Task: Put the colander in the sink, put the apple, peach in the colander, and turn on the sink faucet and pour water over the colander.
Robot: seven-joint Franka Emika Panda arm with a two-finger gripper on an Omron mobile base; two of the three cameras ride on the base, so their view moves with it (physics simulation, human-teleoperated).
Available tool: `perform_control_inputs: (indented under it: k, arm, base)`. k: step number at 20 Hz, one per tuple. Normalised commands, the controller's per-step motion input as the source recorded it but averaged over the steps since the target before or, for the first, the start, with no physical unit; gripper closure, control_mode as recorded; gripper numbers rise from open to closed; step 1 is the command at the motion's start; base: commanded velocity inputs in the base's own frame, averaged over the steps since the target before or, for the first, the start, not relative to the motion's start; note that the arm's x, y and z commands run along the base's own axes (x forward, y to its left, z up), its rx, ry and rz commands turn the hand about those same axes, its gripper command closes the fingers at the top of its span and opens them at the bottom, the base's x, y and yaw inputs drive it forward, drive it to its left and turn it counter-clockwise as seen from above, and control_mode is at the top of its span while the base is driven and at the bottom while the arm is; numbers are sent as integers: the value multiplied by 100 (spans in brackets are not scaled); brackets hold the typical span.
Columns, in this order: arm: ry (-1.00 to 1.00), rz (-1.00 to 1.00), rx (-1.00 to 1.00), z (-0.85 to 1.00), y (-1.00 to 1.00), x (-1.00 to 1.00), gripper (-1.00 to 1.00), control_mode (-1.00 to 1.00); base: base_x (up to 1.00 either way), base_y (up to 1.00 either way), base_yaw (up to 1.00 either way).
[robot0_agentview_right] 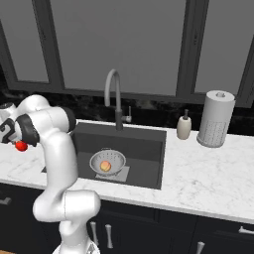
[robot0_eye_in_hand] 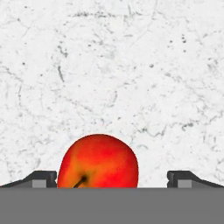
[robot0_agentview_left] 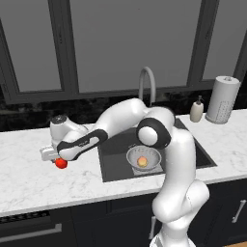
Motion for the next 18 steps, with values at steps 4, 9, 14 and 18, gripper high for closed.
perform_control_inputs:
  k: [4,9,14,18]
  arm:
    - [0,0,0,-7,-4,0,-100,-100]
    - [0,0,0,-12,0,0,-100,-100]
    - [0,0,0,-23,0,0,-100,-100]
    - [0,0,-2,-29,0,0,100,-100]
  base:
    - [0,0,0]
    - [0,0,0]
    - [0,0,0]
    - [0,0,0]
